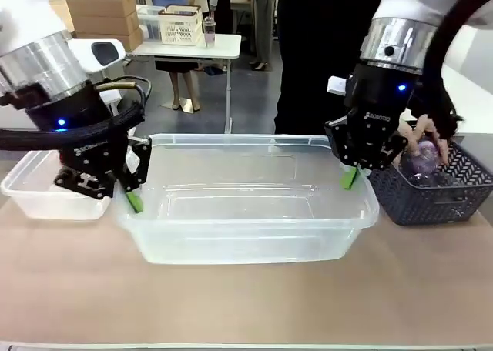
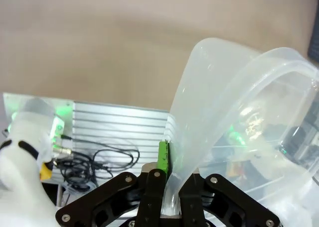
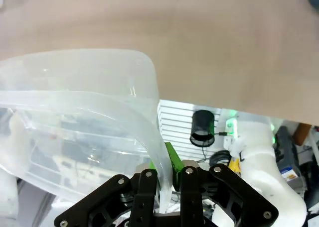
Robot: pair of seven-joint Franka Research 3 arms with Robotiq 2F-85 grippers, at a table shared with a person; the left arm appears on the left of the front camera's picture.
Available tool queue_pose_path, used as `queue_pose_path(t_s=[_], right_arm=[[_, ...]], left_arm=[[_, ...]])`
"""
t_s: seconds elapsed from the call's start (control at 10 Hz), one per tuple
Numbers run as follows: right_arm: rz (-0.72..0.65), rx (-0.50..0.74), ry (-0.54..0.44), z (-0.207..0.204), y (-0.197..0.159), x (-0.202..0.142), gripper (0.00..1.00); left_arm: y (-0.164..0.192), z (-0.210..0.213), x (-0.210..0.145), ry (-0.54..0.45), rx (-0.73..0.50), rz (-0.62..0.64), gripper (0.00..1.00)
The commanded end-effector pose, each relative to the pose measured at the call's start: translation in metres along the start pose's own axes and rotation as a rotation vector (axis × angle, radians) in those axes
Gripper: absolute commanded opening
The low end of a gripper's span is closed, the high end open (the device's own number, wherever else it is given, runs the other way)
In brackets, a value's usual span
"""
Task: Sort the waste into each basket.
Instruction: Pick up the Organizing box on the right side of the table and lift it, then offer the picked Organizing box to the human.
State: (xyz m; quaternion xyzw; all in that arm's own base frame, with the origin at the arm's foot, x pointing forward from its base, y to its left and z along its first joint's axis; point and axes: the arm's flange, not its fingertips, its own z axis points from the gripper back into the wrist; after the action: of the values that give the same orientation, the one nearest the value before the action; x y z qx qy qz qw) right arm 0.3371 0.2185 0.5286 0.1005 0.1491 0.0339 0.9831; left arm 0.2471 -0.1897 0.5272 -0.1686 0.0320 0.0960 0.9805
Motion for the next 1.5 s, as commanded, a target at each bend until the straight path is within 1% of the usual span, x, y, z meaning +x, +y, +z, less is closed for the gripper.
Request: queue_pose_path(t_s=[0.0, 0.1, 0.2, 1.4], right_arm=[[-0.090, -0.032, 0.008, -0.003, -0.049, 0.010, 0.00], [-0.113, -0.036, -0.010, -0.009, -0.057, 0.010, 0.00], [-0.020, 0.012, 0.001, -0.006, -0.002, 0.012, 0.00], [-0.020, 0.012, 0.001, -0.006, -0.002, 0.012, 0.00]], left_arm=[[0.026, -0.014, 0.045, -0.028, 0.033, 0.017, 0.00], [0.029, -0.022, 0.060, 0.003, 0.004, 0.053, 0.00], [0.003, -0.010, 0.018, 0.004, -0.002, -0.014, 0.00], [0.003, -0.010, 0.018, 0.004, -0.002, -0.014, 0.00]])
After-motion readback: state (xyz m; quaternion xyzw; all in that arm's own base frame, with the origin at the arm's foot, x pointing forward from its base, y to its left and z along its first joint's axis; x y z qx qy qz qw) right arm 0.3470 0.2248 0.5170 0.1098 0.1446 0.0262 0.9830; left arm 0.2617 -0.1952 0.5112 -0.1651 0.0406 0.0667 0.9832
